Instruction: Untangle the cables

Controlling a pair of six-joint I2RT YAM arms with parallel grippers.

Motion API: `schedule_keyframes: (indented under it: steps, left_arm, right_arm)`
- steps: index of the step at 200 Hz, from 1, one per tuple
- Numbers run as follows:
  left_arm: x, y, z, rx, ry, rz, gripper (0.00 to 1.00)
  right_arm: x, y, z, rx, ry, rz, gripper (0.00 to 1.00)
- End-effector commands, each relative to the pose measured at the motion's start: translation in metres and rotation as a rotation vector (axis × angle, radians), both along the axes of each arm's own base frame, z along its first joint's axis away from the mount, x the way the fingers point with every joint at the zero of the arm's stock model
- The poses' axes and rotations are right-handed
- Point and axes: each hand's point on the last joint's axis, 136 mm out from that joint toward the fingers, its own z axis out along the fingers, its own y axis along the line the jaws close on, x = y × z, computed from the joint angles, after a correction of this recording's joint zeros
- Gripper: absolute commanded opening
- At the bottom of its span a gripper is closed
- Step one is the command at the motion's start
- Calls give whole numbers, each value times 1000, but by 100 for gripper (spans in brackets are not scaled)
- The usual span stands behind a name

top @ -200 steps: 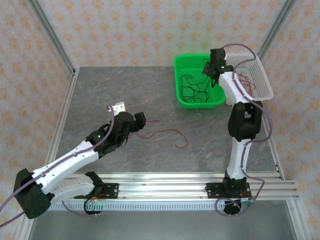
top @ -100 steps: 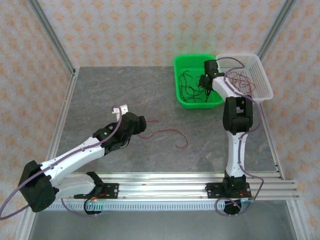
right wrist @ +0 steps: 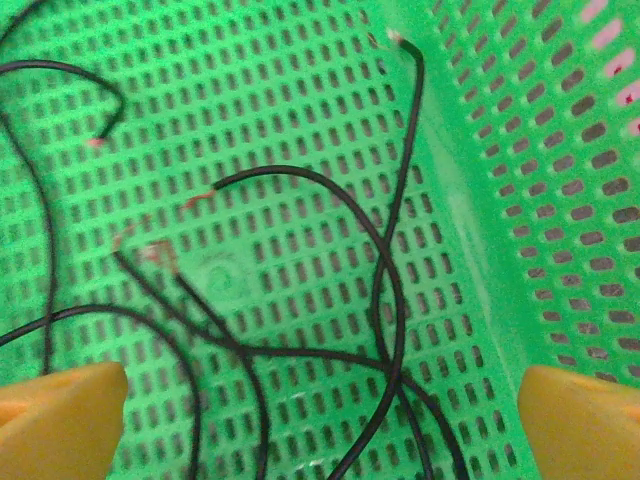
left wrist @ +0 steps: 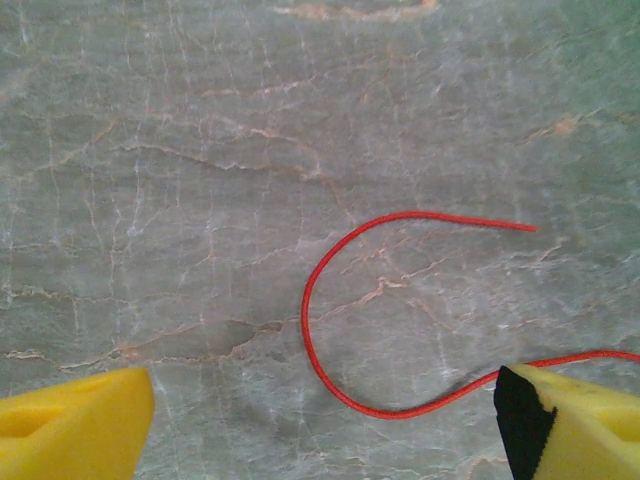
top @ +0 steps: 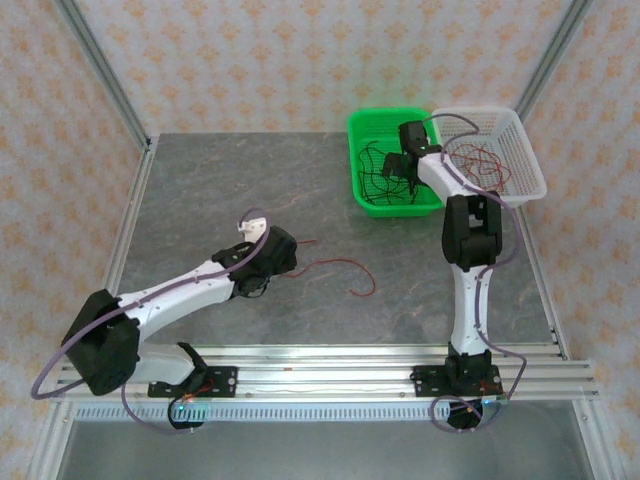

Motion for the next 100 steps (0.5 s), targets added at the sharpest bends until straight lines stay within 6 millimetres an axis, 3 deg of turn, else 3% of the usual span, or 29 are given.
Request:
schedule_keyframes:
  steps: [1,27,59,100]
  left_arm:
    - [5,1,-4,9,29,12,91]
    - [11,3,-14,28,54,16,93]
    - [21,5,-25,43,84,9,94]
    - [33,5,-43,82,138,-8,94]
  right_arm:
    - [-11,0,74,-27,-114,4,100]
    - [-29,6,116,-6,-189,22,100]
    - [-64,16,159,47,-277,47,100]
    - [-124,26,174,149,-343,70,97]
